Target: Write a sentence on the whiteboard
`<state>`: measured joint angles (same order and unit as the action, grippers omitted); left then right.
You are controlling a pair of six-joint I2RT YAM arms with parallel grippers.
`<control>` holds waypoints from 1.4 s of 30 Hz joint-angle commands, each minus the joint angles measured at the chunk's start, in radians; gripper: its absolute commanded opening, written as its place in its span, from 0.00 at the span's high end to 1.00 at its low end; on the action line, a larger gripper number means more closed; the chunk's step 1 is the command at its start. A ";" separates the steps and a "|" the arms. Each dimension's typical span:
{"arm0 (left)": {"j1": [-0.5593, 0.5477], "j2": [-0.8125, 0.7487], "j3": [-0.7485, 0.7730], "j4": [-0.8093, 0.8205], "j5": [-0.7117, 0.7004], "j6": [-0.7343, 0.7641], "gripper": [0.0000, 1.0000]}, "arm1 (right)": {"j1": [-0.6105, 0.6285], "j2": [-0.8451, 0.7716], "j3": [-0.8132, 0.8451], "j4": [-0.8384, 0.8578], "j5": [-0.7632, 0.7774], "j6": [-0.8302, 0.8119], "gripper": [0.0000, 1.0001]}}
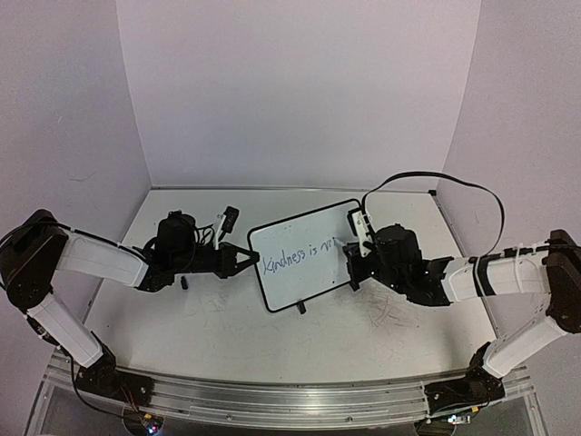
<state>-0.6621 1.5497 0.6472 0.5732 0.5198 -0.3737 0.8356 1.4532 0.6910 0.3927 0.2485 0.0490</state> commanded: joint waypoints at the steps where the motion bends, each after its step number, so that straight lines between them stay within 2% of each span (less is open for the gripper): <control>1: 0.000 -0.001 0.017 -0.044 -0.006 0.029 1.00 | -0.002 0.005 0.030 0.018 -0.005 0.001 1.00; 17: 0.000 0.000 0.016 -0.044 -0.009 0.030 1.00 | 0.003 -0.003 -0.022 -0.021 -0.052 0.035 1.00; 29: 0.001 -0.002 0.015 -0.044 -0.009 0.029 1.00 | 0.002 -0.010 -0.024 -0.042 0.019 0.062 1.00; 42: 0.001 -0.004 0.019 -0.048 -0.010 0.029 1.00 | 0.003 0.009 0.017 0.010 0.039 0.044 1.00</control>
<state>-0.6621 1.5497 0.6472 0.5732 0.5194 -0.3725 0.8410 1.4528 0.6716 0.3706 0.2497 0.0970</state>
